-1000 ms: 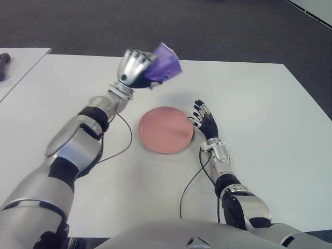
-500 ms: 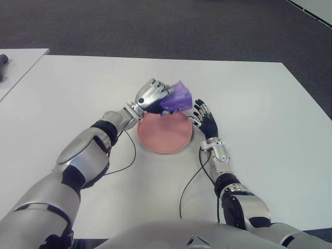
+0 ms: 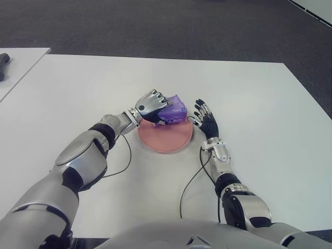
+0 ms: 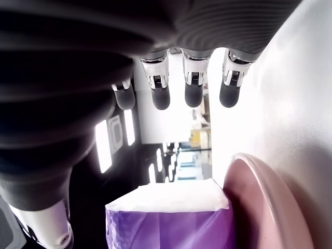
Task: Put the tissue paper into the plate.
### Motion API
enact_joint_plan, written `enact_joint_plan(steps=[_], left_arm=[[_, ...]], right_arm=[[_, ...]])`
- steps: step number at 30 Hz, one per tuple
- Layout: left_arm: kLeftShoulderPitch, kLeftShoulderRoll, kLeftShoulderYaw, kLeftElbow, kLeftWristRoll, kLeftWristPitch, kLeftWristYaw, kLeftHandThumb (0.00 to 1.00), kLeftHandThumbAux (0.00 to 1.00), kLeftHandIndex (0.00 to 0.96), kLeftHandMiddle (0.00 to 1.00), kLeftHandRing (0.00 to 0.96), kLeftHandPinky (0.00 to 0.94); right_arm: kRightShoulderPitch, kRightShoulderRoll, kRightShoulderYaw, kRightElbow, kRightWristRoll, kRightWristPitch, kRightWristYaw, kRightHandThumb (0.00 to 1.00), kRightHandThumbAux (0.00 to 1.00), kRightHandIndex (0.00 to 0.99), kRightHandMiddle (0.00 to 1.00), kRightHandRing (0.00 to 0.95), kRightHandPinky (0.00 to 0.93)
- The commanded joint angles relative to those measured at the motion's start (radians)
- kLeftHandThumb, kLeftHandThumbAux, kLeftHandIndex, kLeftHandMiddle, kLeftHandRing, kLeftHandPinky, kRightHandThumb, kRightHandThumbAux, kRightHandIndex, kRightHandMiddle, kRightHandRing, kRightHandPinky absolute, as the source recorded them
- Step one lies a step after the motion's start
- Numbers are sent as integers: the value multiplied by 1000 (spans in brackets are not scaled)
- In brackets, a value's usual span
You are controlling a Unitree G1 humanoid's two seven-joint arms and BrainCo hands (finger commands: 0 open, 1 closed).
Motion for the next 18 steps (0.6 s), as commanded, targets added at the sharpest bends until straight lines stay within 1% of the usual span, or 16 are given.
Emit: enact_joint_plan(steps=[1, 4, 8, 12, 18], left_arm=[[61, 11, -11, -16, 3, -9, -57, 698, 706, 444, 799, 793, 772], [75, 15, -4, -26, -6, -7, -72, 699, 706, 444, 788, 781, 769], [95, 23, 15, -48, -29, -2, -128, 700, 705, 443, 777, 774, 780], [97, 33, 17, -67, -40, -5, -196, 701, 704, 444, 773, 772, 788], [102, 60, 21, -113, -48, -5, -252, 703, 704, 445, 773, 772, 779]], right_arm=[[131, 11, -10, 84, 12, 25, -5, 96, 706, 62, 30, 13, 55], [130, 11, -10, 84, 13, 26, -5, 96, 706, 62, 30, 13, 55], [129, 10, -11, 85, 13, 27, -4, 96, 706, 62, 30, 13, 55], [128, 8, -12, 86, 14, 28, -2, 96, 706, 62, 30, 13, 55], [126, 6, -13, 88, 16, 30, -1, 96, 706, 62, 30, 13, 55]])
